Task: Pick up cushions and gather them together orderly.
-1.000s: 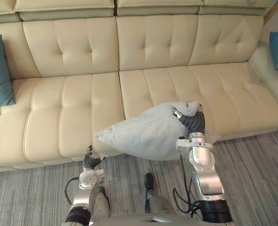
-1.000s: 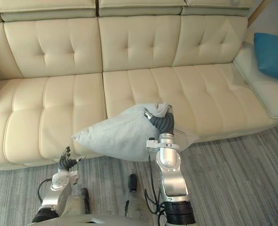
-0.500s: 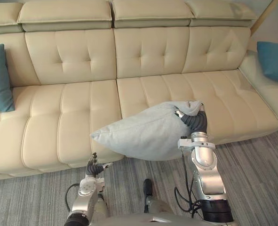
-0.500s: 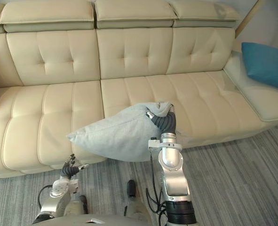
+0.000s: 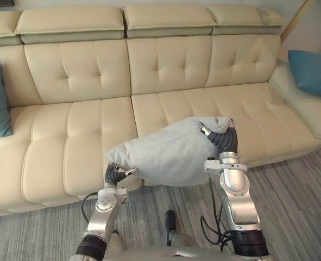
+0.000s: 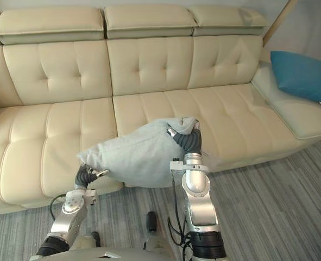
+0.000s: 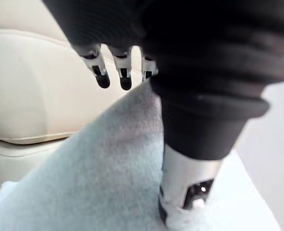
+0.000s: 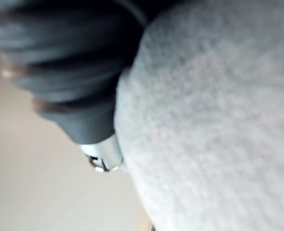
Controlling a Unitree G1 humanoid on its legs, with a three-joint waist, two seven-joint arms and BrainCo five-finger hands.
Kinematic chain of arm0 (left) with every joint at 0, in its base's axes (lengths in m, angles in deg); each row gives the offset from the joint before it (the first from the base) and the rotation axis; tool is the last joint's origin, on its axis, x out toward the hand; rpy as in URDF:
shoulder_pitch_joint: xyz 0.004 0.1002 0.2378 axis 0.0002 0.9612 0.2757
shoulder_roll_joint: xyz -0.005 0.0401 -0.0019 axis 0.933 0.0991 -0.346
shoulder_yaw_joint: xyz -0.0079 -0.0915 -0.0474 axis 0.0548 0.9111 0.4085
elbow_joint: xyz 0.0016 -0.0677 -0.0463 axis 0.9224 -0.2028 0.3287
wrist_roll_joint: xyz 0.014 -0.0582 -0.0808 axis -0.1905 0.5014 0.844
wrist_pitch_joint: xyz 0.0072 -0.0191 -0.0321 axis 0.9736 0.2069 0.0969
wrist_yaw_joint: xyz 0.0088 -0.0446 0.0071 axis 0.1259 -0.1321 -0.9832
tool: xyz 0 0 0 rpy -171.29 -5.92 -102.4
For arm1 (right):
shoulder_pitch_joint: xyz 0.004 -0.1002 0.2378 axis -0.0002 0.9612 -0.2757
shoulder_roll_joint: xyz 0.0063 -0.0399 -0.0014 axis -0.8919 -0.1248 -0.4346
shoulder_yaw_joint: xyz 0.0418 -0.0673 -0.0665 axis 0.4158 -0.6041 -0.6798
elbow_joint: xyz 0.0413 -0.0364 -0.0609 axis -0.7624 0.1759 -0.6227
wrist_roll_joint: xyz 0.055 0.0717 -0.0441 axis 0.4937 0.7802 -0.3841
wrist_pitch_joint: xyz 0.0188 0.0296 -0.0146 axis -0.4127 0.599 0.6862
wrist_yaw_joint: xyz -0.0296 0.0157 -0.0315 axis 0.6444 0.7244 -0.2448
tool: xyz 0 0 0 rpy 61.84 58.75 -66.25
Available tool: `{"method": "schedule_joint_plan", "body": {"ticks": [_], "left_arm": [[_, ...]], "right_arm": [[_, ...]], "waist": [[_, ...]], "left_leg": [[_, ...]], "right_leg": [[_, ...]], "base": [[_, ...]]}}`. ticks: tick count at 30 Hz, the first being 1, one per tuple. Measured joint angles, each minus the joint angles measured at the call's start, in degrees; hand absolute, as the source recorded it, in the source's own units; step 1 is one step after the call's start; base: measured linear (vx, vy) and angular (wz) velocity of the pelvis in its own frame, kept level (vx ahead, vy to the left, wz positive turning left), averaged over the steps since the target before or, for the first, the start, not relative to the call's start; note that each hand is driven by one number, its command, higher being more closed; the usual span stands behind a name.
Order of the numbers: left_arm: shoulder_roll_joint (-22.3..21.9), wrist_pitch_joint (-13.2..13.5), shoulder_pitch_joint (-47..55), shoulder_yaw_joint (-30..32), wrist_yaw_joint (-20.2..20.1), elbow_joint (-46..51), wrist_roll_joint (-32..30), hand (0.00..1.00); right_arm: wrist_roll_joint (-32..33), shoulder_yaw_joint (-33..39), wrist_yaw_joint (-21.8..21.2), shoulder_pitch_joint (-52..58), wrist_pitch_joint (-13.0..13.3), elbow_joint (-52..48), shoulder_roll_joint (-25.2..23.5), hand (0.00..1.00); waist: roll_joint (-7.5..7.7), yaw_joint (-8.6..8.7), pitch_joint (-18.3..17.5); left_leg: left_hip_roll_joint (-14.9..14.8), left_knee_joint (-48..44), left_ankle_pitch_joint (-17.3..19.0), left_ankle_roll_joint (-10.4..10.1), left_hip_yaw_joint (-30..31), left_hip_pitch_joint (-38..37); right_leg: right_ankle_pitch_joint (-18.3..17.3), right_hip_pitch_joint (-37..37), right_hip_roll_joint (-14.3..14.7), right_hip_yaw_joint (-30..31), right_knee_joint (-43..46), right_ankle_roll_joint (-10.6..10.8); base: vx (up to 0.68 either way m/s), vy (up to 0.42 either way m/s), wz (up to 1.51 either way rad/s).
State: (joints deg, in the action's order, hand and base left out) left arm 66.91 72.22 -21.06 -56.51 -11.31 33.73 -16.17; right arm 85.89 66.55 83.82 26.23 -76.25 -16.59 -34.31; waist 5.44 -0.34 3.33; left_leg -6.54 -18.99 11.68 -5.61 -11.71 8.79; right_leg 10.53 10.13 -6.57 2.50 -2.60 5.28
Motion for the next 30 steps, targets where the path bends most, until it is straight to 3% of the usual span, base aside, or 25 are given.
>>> {"method": "schedule_joint_plan", "body": {"ticks": [18,23,30], "left_arm": [[1.1,0.2,-0.5,-1.0,0.0,9.8,0.5,1.00],[1.2,0.2,2.5,0.8,-1.2,14.4,-0.7,1.00],[-1.2,0.2,9.0,4.2,-2.7,19.1,-1.4,1.00]], "right_arm": [[0.0,0.4,-0.2,2.1,2.1,-0.2,-0.3,1.00],[0.0,1.1,-2.1,9.1,2.1,0.2,-2.7,1.00],[1.6,-0.6,-5.0,14.7,2.0,2.8,-4.9,1.00]], "waist": [[-1.14,-0.23,-0.9],[-2.81,-0.33,-1.9],[-3.55,-1.05,-2.3]], "left_leg": [[0.0,-0.5,0.3,0.2,-0.8,-0.7],[-0.1,0.0,0.4,0.3,-0.9,-2.0],[-0.5,-0.1,1.1,0.2,-0.8,-3.0]], "right_leg": [[-0.2,-0.2,0.0,0.5,0.6,-0.1],[-1.4,-0.5,-0.1,0.0,2.1,-0.2],[-2.2,-2.3,-0.2,-1.4,2.6,-0.1]], "base": [[-0.02,0.001,-0.02],[-0.01,0.006,0.01],[-0.02,0.007,0.05]]}}
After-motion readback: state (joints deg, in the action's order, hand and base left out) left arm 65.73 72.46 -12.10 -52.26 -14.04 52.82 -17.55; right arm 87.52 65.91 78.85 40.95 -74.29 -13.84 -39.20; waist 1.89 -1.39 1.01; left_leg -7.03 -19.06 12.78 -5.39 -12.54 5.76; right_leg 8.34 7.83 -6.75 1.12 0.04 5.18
